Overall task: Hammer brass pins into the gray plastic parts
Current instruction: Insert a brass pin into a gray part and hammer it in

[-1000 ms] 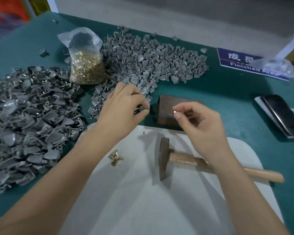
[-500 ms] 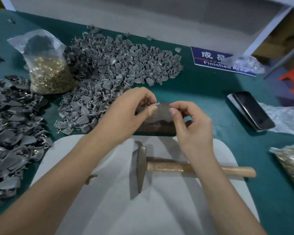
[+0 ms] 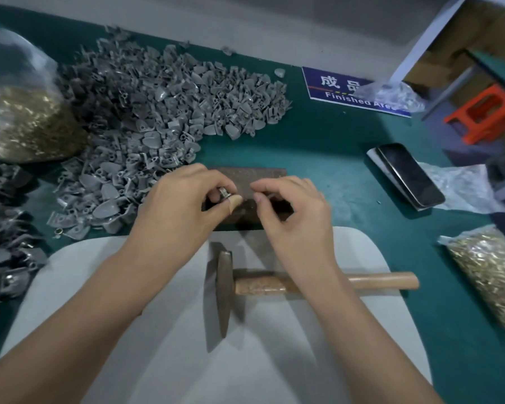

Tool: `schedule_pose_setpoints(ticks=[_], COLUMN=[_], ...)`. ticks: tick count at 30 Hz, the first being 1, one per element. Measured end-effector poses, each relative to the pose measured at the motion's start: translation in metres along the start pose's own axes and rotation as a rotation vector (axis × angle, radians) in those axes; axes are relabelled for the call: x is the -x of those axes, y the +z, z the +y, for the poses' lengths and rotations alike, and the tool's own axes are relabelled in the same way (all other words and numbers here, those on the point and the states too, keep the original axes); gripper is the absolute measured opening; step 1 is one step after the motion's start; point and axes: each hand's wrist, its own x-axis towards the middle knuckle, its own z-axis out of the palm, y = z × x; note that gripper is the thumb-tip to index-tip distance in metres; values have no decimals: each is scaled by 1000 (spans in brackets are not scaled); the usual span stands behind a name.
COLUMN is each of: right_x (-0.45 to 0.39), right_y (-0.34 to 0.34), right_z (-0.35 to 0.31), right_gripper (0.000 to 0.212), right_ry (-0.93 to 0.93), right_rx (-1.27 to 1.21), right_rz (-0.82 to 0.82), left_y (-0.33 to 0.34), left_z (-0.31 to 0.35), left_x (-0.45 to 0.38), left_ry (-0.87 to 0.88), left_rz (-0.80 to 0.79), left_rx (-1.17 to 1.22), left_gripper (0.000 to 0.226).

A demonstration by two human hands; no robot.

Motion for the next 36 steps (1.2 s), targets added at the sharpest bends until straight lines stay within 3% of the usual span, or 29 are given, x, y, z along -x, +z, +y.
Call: schedule_pose_setpoints(ticks=[4, 11, 14, 17, 25, 31, 36], right_x=[-1, -5, -7, -8, -6, -12, -9], right_y=[3, 0, -3, -6, -5, 0, -8], right_z=[1, 3, 7, 8, 3, 4, 7], right_gripper=[11, 6, 18, 26, 13, 4, 10], right_ry=[34, 66, 109, 100, 2, 32, 56], right_rx=[-44, -41, -11, 40, 109, 129, 88], right_rz=[-11, 63, 60, 52, 32, -18, -76], left_y=[1, -2, -7, -8, -2, 1, 1], left_z=[2, 4, 4, 3, 1, -5, -10], left_x=[1, 2, 1, 2, 2, 2, 2], left_ry=[0, -11, 14, 32, 36, -14, -71], left_rz=[-50, -22, -60, -102, -82, -14, -13], left_rx=[-14, -49, -109, -120, -40, 12, 25], left_gripper=[34, 46, 52, 48, 30, 37, 25])
